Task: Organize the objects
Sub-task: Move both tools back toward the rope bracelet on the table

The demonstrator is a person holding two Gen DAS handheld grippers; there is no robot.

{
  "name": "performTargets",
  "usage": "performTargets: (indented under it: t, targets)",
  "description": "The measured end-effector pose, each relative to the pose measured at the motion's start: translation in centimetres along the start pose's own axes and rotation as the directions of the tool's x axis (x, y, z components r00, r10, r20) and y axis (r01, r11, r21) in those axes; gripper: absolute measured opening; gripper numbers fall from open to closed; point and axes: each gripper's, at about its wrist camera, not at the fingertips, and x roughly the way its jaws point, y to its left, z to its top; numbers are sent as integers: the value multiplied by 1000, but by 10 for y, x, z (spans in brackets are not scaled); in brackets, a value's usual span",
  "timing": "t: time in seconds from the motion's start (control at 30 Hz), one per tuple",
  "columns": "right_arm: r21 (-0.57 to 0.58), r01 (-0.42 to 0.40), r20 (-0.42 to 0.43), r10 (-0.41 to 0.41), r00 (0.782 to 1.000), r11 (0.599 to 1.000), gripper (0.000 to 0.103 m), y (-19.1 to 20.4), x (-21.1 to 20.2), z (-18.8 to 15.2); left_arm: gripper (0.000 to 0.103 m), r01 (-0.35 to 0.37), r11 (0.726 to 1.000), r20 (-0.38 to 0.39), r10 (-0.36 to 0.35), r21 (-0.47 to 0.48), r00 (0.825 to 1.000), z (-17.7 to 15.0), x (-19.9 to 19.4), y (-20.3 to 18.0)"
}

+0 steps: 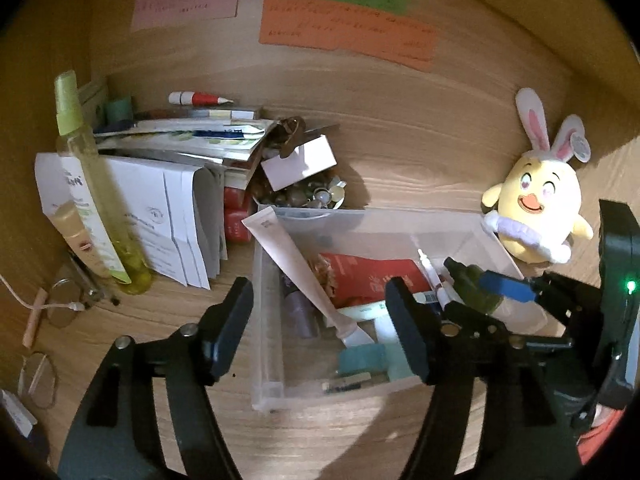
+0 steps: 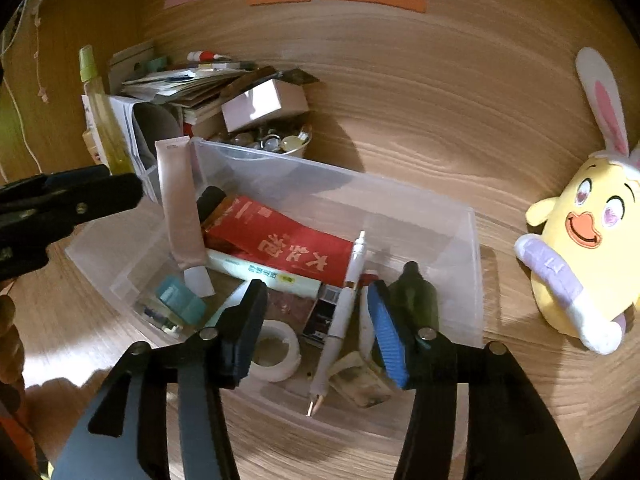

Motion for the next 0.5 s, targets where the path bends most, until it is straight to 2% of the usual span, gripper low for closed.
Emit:
performTargets:
  t: [0.1,0.2,0.33,0.5]
  targets:
    - [-5,17,12,-17,1000,1000,54,0,-8,1,75,-11,1000,6,11,19,1000,-4,-7,-2]
    - [-11,29,37,-29,999,1000,64,0,-19,0,82,-22,999,16,21,42,1000,-9,-14,-7]
    - [-31,46,63,-44,997,998,66,1,-38,-7,91,-21,998,30,19,60,999,-15,-25,-13]
    - [-27,57,75,-55,996,998,68,-5,-57,-24,94,3,998,29,-5,66,1000,-21,-36,-16]
